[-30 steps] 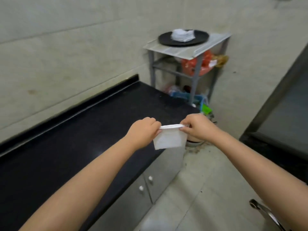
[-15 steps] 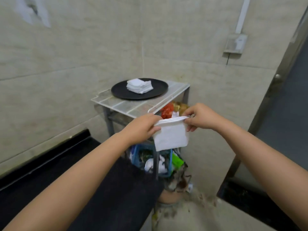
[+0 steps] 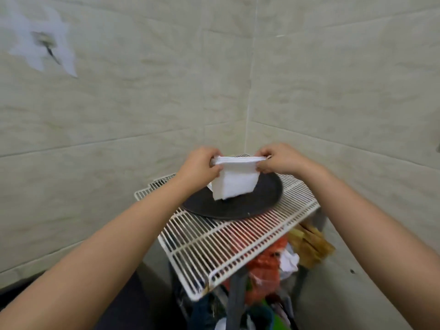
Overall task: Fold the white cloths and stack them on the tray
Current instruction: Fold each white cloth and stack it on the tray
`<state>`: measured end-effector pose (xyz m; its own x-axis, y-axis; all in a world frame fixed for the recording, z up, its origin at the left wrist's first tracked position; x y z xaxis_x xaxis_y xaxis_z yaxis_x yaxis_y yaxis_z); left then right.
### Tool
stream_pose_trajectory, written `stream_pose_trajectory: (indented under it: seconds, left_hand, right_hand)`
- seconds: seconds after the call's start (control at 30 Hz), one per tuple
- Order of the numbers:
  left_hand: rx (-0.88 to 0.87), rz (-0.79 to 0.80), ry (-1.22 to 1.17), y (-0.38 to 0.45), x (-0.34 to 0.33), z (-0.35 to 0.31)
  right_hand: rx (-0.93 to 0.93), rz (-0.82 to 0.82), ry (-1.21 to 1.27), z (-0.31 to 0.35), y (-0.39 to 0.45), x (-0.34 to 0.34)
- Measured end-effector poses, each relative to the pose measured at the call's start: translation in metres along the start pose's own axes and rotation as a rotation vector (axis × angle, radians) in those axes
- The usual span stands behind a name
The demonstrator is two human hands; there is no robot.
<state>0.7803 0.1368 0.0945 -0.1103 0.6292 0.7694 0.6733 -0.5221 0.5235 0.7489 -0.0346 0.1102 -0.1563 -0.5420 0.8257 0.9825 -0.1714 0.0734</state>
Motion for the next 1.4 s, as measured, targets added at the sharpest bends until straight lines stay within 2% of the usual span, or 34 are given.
stream_pose_trajectory:
  seconds: [0.07,0.17,0.27,0.4,0.47,0.63,0.73,0.87,0.97,1.03,1.13,1.27,1.33,1.4]
  left_hand:
    - [0.06,-0.115,0.082,0.028,-0.004,0.016]
    - [0.094,-0.229,0.152,0.058,-0.021,0.037]
    - [0.14,-0.123,0.216,0.064,-0.062,0.053]
    - [0.219,0.044,0.266,0.048,-0.109,0.066]
    - [0.245,0.032,0.262,0.042,-0.116,0.066]
    - [0.227,-0.033,0.269,0.037,-0.119,0.058]
    - [0.237,-0.065,0.253,0.038,-0.12,0.054]
    - [0.306,0.073,0.324,0.032,-0.13,0.052]
    - [0.399,0.109,0.34,0.029,-0.128,0.052]
    - [0.437,0.139,0.388,0.029,-0.125,0.052]
    - [0.493,0.17,0.466,0.024,-0.114,0.052]
    - [0.565,0.273,0.685,-0.013,-0.075,0.047]
    - [0.619,0.333,0.771,-0.053,-0.044,0.043]
    - [0.712,0.326,0.811,-0.105,-0.005,0.038]
  right_hand:
    - [0.107,-0.05,-0.041,0.003,0.047,0.002]
    - [0.203,-0.075,0.042,-0.005,0.113,-0.005]
    - [0.271,0.018,0.008,-0.03,0.156,-0.037]
    - [0.33,0.2,-0.076,-0.071,0.173,-0.076]
    - [0.359,0.234,-0.061,-0.083,0.172,-0.08]
    - [0.459,0.194,-0.027,-0.09,0.172,-0.074]
    - [0.461,0.295,-0.065,-0.093,0.174,-0.076]
    - [0.482,0.379,-0.143,-0.1,0.174,-0.084]
    - [0.48,0.421,-0.27,-0.1,0.171,-0.086]
    - [0.493,0.419,-0.381,-0.093,0.166,-0.082]
    - [0.539,0.325,-0.5,-0.072,0.151,-0.072]
    - [0.682,0.233,-0.373,-0.02,0.108,-0.076]
    - [0.785,0.224,-0.32,0.014,0.071,-0.089]
    - [0.885,0.236,-0.302,0.052,0.031,-0.108]
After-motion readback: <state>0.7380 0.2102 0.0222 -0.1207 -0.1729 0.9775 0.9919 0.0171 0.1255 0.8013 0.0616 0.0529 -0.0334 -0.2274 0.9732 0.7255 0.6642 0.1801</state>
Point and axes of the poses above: each hand's wrist, its own y-axis towards the middle knuckle, its own x-axis out of the back of the hand, z = x × y, the point moved 4 cm from there along y, towards the middle knuckle, and after that the axes turned 10 degrees about -x, right-handed, at the moved point
